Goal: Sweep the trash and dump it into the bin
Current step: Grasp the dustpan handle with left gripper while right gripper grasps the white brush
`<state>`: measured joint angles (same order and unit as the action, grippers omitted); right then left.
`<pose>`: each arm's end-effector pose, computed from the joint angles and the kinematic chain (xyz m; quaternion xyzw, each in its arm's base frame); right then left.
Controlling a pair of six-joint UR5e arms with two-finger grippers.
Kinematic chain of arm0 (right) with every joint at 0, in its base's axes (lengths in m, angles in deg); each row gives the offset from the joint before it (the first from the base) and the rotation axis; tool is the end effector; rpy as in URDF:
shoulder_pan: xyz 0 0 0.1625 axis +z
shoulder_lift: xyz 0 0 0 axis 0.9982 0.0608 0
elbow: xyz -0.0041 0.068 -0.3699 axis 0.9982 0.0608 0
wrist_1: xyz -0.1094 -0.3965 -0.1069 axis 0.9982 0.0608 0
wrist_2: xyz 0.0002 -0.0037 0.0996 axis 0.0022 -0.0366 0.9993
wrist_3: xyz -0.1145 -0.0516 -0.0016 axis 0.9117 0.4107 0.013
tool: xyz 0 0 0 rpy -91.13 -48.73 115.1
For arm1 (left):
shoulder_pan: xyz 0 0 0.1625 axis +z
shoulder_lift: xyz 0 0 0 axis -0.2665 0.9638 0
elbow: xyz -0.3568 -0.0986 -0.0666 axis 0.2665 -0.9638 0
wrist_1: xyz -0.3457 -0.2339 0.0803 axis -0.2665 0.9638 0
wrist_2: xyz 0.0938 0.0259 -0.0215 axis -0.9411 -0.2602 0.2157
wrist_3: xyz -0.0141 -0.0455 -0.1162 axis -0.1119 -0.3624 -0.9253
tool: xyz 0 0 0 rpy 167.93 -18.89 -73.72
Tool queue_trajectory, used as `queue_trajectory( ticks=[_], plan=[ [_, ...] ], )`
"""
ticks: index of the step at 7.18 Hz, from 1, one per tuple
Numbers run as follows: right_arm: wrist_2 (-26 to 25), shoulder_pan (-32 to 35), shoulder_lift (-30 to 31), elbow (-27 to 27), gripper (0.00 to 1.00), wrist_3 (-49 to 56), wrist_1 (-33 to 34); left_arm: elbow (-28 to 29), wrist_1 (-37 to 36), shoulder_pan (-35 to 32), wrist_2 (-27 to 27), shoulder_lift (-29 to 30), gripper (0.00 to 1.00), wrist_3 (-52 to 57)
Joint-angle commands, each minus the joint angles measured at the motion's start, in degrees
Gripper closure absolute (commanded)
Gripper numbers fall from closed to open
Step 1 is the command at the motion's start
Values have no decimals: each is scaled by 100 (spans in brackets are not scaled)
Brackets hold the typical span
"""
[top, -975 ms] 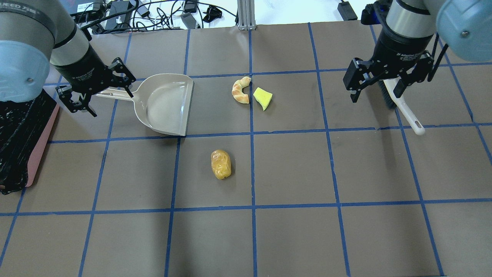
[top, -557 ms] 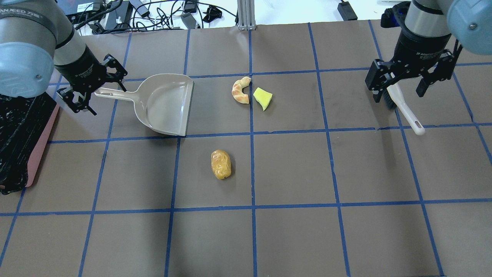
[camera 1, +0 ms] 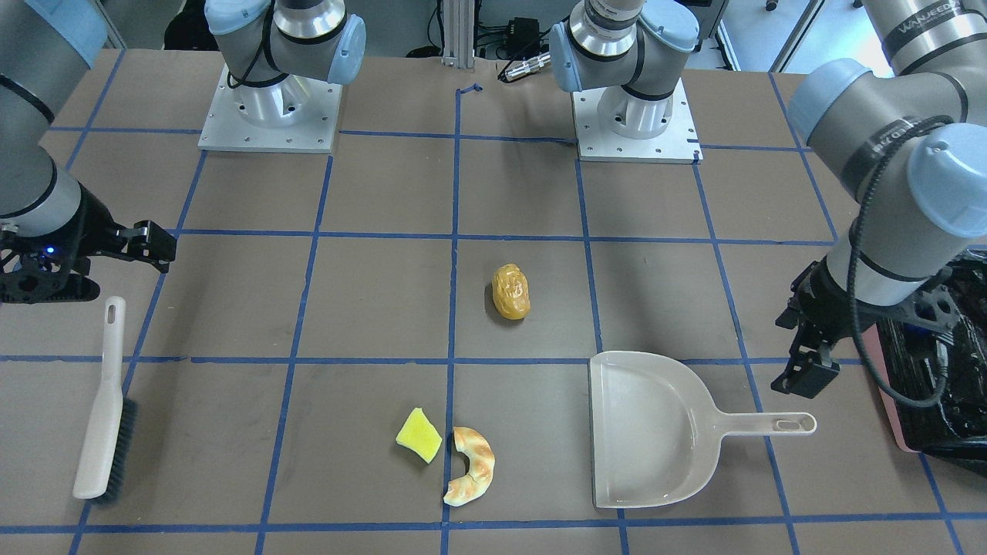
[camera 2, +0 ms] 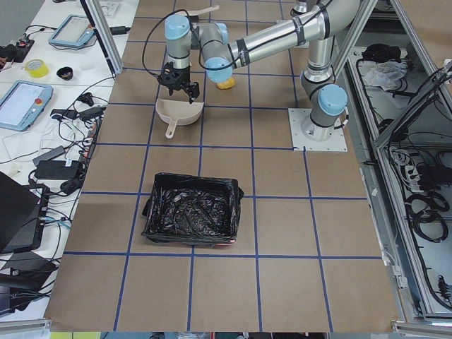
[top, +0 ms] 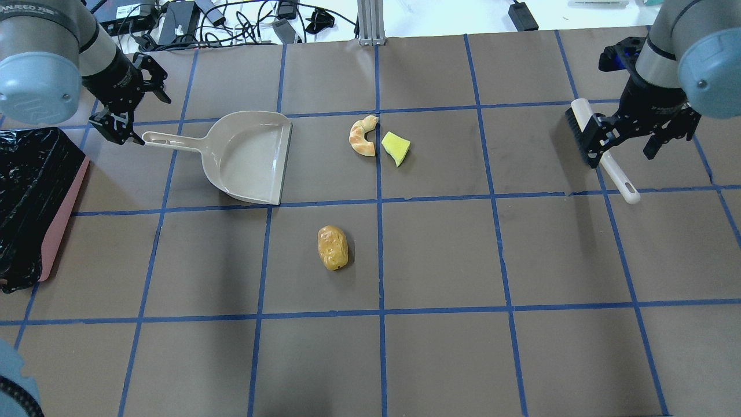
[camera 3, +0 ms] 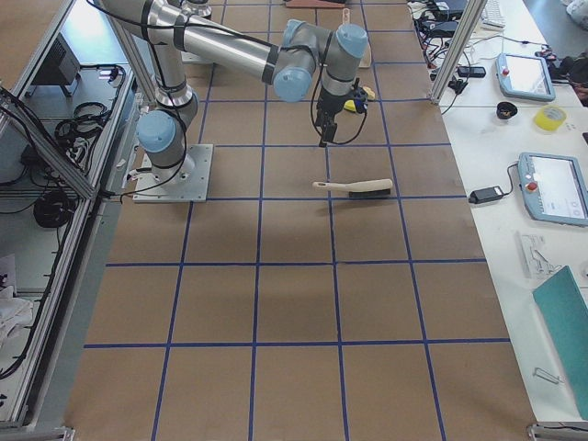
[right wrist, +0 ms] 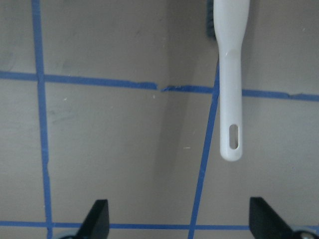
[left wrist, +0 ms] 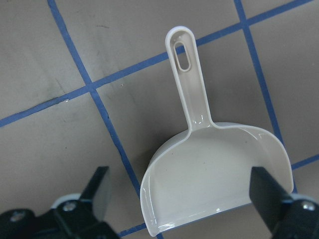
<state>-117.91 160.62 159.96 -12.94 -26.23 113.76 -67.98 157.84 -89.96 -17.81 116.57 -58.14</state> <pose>-0.0322 -0.5428 0.2752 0.0443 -0.9952 -0.0782 0.0396 0.0313 -0.6185 0.2958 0.5755 -0.8165 0.0399 0.0220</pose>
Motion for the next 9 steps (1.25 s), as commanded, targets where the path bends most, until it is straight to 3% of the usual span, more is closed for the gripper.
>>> queue_trajectory(
  ticks=[1, 4, 7, 8, 9],
  plan=[
    [19, -370, -575, -156, 0, 355, 854, 177, 132, 479, 619, 199, 20, -73],
    [2, -388, -1350, -164, 0, 654, 1883, 547, 114, 481, 674, 866, 19, -1387],
    [-7, -607, -1273, -217, 1, 592, 1508, 573, -43, 463, 463, 1341, 13, -1778],
    [2, -608, -1238, -208, 9, 653, 1516, 582, -87, 454, 271, 1403, 13, -1787],
    [-7, -608, -1238, -261, 23, 724, 1507, 582, -88, 454, 261, 1413, 13, -1787]
  ],
)
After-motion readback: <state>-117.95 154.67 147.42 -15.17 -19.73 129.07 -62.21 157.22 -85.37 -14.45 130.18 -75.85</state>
